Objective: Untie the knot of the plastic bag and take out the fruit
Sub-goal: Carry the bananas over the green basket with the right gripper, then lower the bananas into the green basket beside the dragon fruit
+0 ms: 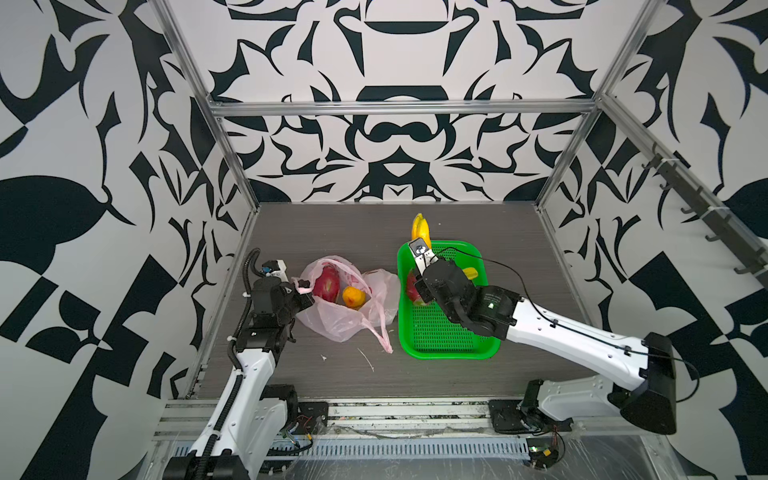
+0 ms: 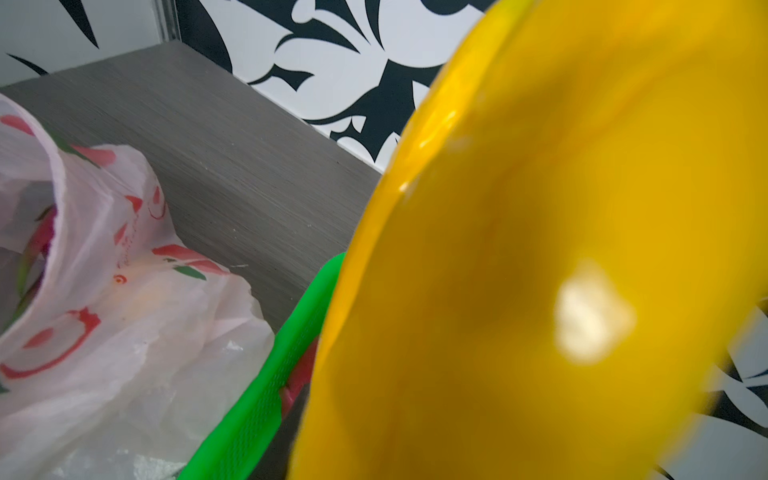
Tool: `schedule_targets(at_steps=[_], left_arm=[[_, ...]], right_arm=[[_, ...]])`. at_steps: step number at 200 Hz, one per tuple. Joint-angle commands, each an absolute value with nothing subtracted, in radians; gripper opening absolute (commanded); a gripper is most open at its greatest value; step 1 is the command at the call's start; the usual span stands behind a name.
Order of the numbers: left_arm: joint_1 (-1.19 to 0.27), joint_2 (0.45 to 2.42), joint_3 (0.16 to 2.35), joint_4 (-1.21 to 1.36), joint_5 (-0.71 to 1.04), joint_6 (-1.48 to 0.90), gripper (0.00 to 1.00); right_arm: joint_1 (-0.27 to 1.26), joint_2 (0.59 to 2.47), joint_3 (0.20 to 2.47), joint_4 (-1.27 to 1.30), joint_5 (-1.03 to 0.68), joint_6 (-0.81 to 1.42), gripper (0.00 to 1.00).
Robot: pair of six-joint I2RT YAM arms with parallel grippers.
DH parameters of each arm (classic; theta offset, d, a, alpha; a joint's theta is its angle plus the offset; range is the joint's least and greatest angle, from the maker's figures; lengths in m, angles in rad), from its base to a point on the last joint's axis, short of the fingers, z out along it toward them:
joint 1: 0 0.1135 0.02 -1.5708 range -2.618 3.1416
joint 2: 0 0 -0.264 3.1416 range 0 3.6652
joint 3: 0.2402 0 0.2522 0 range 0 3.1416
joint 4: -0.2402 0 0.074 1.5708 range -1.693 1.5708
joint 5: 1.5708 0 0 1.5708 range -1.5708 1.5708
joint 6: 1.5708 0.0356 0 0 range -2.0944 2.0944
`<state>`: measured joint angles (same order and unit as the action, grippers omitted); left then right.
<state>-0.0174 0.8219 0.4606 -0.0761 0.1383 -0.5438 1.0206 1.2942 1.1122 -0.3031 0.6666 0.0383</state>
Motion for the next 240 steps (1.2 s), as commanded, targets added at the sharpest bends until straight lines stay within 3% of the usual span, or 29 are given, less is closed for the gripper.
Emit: schedule_targets(at_steps=[1, 68, 240], left_arm=[[-0.015, 0.820, 0.505, -0.095, 0.140, -0.530, 0.00], [-0.015, 0.810, 0.507, -0.110, 0.132, -0.532, 0.00], [-0.015, 0.785, 0.505, -0.137, 0.126, -0.531, 0.00]], right_arm=[[1.041, 1.255, 1.102, -0.310, 0.742, 0.076, 0.18], [1.097, 1.262, 1.027, -0.381, 0.841, 0.145, 0.18], [1.079, 1.326, 0.848, -0.343, 0.773, 0.356, 0.19]])
